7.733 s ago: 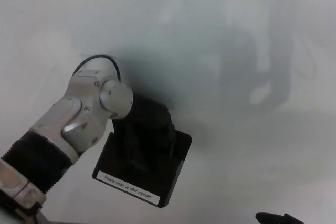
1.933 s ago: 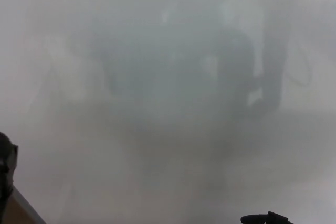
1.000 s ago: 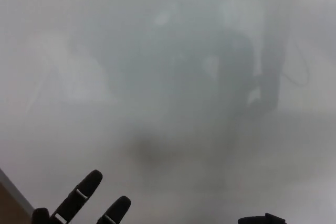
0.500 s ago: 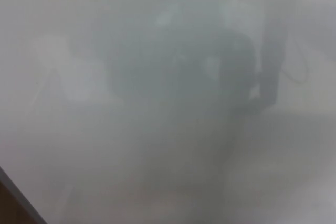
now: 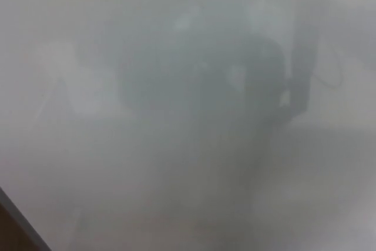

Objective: A magnetic marker holder is on the left hand side of the white board, the robot put the index and middle finger into the opening of the container and pull off the magnetic holder and hand it to a human on the left hand side.

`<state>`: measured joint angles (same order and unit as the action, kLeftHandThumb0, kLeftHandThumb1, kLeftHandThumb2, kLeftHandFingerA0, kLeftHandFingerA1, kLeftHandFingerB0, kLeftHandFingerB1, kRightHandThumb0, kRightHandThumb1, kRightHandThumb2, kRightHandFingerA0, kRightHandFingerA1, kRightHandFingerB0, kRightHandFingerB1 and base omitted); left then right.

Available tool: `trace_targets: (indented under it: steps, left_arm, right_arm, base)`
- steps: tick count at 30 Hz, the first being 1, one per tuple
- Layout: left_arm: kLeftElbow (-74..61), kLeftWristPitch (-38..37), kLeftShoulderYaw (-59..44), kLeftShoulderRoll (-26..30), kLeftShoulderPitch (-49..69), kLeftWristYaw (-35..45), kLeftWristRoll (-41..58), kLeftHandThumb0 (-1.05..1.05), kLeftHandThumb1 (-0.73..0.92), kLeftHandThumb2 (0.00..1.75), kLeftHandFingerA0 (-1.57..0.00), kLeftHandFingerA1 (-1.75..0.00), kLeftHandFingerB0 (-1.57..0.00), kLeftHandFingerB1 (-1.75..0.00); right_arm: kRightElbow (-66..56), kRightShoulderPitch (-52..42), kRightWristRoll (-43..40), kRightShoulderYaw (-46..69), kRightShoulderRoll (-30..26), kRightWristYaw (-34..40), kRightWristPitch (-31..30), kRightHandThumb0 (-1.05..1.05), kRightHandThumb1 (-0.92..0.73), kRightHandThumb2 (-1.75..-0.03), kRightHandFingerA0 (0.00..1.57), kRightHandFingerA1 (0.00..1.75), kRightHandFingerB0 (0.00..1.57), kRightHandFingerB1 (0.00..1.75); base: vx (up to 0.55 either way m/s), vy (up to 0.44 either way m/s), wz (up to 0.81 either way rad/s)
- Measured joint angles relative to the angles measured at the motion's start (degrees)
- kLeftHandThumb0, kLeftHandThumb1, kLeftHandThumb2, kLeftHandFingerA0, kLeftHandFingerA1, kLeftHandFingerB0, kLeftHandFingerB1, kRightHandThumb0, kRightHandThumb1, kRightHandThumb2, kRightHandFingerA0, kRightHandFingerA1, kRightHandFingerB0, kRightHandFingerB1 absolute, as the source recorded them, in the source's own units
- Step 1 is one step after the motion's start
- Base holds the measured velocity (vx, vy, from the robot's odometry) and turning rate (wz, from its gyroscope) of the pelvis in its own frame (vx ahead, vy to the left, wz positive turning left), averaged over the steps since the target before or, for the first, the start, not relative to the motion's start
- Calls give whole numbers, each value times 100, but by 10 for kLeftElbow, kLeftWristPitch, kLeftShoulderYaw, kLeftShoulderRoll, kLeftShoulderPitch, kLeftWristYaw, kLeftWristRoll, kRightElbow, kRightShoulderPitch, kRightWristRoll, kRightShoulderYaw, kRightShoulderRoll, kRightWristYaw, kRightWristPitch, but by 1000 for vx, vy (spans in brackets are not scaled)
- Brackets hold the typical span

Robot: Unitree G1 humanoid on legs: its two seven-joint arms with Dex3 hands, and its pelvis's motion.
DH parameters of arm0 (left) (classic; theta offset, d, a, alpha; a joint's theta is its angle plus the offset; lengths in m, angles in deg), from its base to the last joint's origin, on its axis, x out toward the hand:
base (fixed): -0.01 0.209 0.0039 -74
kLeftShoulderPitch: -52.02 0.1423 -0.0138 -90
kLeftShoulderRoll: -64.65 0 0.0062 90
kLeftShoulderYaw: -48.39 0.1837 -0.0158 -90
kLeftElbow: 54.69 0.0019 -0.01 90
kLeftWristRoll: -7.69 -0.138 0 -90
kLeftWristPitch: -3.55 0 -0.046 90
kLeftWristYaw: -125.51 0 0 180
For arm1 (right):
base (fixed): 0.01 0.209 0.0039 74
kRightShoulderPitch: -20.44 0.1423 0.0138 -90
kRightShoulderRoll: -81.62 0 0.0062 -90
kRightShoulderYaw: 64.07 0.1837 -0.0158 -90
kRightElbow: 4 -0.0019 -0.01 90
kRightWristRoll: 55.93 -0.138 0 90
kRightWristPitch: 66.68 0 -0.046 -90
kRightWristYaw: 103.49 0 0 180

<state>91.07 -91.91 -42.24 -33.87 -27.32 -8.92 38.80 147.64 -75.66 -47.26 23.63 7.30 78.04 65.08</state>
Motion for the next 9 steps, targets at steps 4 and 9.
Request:
trace_targets:
  steps: [4,9]
  left_arm:
    - [21,-32,-8,1,-3,-6,-24,-80,55,87,-15,-47,-10,-39]
    - [39,-67,-22,0,-10,-11,-51,-79,54,86,-15,-48,-10,-39]
  right_arm:
    - [3,-6,1,-1,-2,1,2,-58,-46,-86,94,70,69,64]
    - [5,-10,2,-1,-4,2,4,-49,-59,-58,109,57,78,52]
  base:
    - [0,0,0]
    - [0,0,0]
